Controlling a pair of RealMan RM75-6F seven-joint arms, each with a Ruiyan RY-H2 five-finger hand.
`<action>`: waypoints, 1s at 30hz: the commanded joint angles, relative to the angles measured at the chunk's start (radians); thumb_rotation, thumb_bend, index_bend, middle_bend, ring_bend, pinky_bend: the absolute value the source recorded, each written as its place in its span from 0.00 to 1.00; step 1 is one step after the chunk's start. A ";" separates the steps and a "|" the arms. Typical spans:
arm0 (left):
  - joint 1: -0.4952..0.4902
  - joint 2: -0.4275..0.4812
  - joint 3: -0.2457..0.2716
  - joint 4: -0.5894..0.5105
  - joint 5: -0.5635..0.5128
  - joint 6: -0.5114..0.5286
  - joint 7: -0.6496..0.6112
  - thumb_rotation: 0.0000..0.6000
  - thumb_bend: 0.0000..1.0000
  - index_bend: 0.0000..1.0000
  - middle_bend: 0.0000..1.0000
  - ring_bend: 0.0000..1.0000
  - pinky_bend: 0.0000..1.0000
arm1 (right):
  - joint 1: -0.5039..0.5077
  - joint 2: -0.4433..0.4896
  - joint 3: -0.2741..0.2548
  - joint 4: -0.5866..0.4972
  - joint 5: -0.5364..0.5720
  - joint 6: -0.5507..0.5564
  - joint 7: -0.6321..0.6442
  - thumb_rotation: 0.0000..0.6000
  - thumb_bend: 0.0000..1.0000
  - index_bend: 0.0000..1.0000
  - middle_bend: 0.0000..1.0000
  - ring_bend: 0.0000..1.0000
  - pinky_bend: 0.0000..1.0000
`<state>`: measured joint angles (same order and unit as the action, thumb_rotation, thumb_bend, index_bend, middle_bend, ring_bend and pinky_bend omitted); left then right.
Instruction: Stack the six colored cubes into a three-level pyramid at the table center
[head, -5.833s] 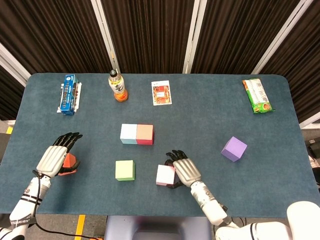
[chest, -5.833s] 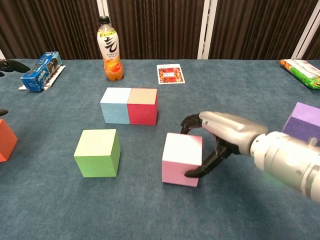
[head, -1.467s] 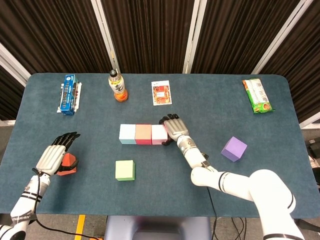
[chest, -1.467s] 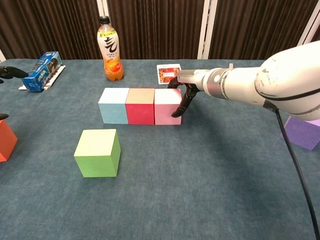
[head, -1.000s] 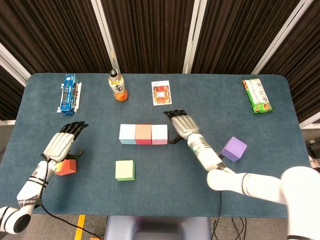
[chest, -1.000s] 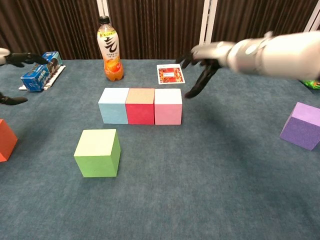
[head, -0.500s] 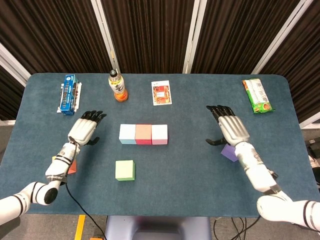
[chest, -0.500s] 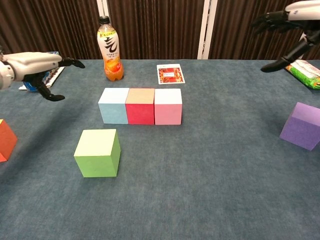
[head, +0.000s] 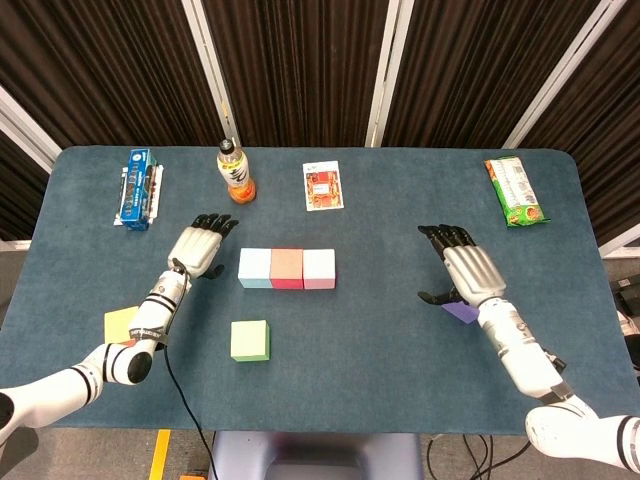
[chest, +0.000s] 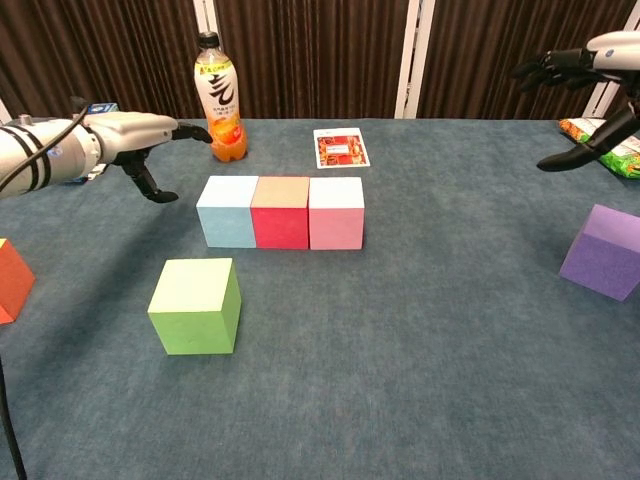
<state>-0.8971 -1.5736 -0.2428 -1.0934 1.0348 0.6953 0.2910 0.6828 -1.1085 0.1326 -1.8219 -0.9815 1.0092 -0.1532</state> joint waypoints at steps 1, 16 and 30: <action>-0.032 -0.043 -0.006 0.054 -0.012 -0.037 -0.023 1.00 0.34 0.08 0.03 0.00 0.08 | -0.002 -0.016 0.001 0.027 0.008 -0.016 0.004 1.00 0.30 0.00 0.18 0.00 0.03; -0.113 -0.129 -0.013 0.148 0.009 -0.086 -0.084 1.00 0.34 0.08 0.02 0.00 0.08 | -0.025 -0.027 0.018 0.099 0.023 -0.057 0.048 1.00 0.30 0.00 0.18 0.00 0.03; 0.057 0.099 0.025 -0.101 0.079 0.131 -0.159 1.00 0.34 0.11 0.05 0.02 0.08 | -0.089 0.023 0.023 0.066 -0.073 -0.015 0.117 1.00 0.30 0.00 0.18 0.00 0.03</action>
<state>-0.9087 -1.5582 -0.2354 -1.1012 1.0839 0.7530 0.1659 0.6079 -1.0975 0.1559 -1.7460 -1.0351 0.9814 -0.0525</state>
